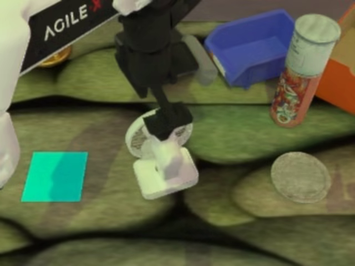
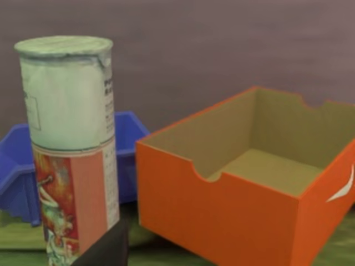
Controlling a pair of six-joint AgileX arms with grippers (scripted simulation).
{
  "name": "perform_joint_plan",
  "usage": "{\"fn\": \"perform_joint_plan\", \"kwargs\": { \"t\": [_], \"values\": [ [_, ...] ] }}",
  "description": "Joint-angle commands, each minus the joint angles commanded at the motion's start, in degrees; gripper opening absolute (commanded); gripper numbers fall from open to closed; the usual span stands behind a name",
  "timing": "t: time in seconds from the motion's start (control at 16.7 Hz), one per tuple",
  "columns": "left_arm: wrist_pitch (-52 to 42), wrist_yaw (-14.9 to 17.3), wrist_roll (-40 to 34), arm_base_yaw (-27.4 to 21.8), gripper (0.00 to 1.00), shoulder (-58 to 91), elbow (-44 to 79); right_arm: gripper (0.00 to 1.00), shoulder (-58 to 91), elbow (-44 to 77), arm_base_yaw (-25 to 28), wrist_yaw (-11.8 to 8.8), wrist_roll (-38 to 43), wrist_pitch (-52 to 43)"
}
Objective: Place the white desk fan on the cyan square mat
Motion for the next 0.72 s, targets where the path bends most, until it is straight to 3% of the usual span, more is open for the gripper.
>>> {"fn": "perform_joint_plan", "kwargs": {
  "t": [0.42,0.72],
  "values": [
    [3.67,-0.01,0.0,-0.01,1.0,-0.52,-4.0,1.0,0.0,0.0,0.0,0.0,0.0,0.0],
    [3.67,-0.01,0.0,-0.01,0.62,-0.52,-4.0,1.0,0.0,0.0,0.0,0.0,0.0,0.0]
  ]
}}
